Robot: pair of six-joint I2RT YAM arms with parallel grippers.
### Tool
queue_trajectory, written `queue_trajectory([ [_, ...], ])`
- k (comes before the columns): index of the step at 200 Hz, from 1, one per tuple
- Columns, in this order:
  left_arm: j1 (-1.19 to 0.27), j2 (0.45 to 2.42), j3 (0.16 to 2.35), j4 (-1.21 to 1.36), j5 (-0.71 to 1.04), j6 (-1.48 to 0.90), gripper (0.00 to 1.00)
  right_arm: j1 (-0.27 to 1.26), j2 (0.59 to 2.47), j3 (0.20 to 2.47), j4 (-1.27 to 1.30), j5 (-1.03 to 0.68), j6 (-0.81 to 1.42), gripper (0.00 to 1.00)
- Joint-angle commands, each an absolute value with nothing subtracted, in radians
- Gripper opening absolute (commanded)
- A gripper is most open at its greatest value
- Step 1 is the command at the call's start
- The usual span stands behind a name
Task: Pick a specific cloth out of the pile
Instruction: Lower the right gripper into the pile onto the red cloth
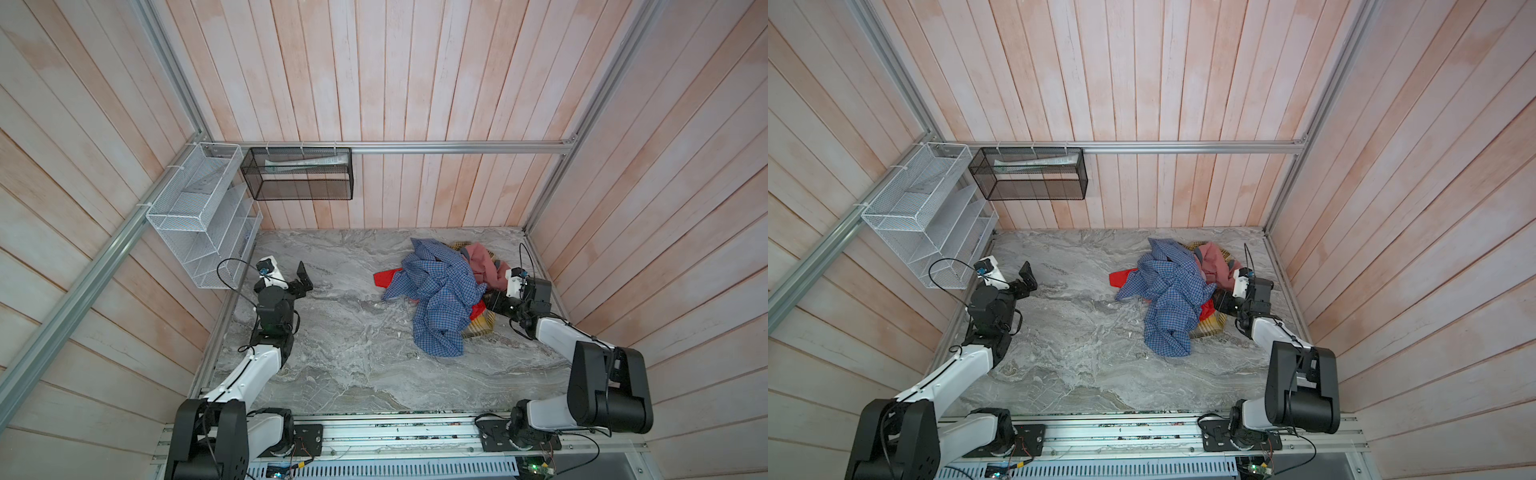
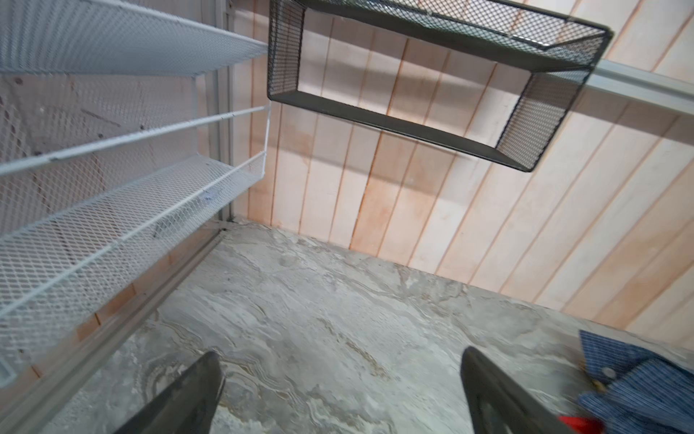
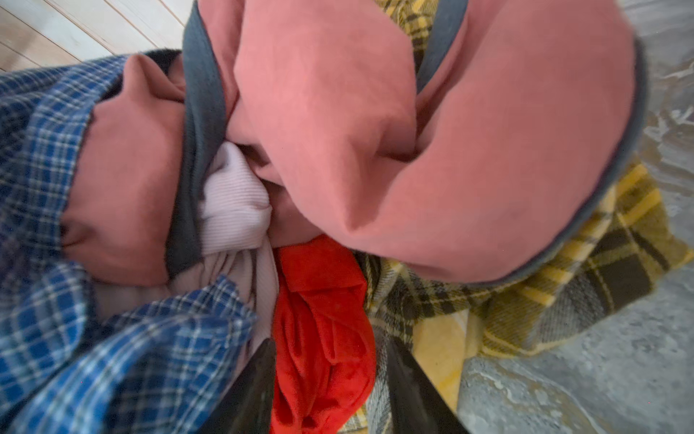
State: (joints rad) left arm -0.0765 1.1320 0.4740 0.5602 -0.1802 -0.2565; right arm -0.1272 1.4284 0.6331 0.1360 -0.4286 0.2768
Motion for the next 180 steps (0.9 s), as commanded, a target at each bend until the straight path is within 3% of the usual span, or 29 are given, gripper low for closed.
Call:
queue_trajectory([
  [1,-0.125,1.083,0.429,0.419,-0.143,-0.339,1.00,-0.121,1.416,0.632,0.098,-0.429,0.257,0.49],
  [66,-0.250,1.046,0.389,0.344,-0.170,-0.392,1.00,-0.082,1.478,0.674,0.065,-0.434,0.252,0.48],
  [138,-0.257,1.054,0.379,0.337,-0.174,-0.402,1.00,-0.051,1.575,0.735,0.061,-0.385,0.284,0.45],
  [180,-0.258,1.044,0.373,0.335,-0.179,-0.404,1.00,-0.049,1.595,0.746,0.068,-0.391,0.300,0.11],
])
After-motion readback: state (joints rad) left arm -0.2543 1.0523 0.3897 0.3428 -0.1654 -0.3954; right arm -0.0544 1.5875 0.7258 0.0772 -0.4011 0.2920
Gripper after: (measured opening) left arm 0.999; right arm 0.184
